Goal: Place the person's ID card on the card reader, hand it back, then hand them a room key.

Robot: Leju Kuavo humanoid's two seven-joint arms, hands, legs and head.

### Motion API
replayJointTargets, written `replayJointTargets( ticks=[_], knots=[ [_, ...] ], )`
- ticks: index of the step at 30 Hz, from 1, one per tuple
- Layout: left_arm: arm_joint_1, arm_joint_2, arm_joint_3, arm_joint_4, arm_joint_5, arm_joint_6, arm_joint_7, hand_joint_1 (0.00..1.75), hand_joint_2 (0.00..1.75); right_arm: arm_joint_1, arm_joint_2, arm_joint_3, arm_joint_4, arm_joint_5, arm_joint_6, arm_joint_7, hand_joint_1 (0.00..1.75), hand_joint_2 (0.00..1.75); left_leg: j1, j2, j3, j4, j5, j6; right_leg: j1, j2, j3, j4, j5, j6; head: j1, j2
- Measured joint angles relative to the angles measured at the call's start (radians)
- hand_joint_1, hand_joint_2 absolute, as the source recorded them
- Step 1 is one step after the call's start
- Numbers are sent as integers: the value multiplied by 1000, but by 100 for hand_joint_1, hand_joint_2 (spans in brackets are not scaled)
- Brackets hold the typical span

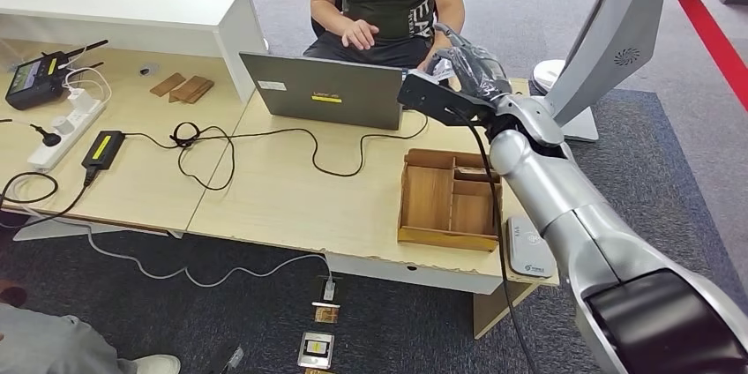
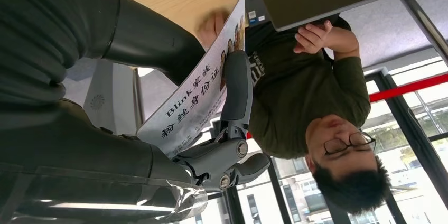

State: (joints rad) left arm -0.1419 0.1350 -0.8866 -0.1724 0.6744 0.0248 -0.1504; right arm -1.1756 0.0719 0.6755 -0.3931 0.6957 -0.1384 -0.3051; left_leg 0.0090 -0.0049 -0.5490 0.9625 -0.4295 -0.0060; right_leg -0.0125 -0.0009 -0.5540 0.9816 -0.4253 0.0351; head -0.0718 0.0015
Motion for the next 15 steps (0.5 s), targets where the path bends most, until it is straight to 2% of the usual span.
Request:
replayJointTargets(
  ticks=[4,9,15],
  knots=[
    [0,0,-9,0,0,-1,-10,0,0,-6,-2,4,20,4,1,6,175,175,0,0,0,0,0,0,0,0,0,0,0,0,0,0],
    [-19,0,-11,0,-2,-16,-67,0,0,-19,-15,9,41,20,9,33,175,175,0,0,0,0,0,0,0,0,0,0,0,0,0,0],
    [-33,4,-13,0,0,-49,-40,0,0,-27,-36,13,58,65,6,53,175,175,0,0,0,0,0,0,0,1,0,0,1,1,0,0]
  ],
)
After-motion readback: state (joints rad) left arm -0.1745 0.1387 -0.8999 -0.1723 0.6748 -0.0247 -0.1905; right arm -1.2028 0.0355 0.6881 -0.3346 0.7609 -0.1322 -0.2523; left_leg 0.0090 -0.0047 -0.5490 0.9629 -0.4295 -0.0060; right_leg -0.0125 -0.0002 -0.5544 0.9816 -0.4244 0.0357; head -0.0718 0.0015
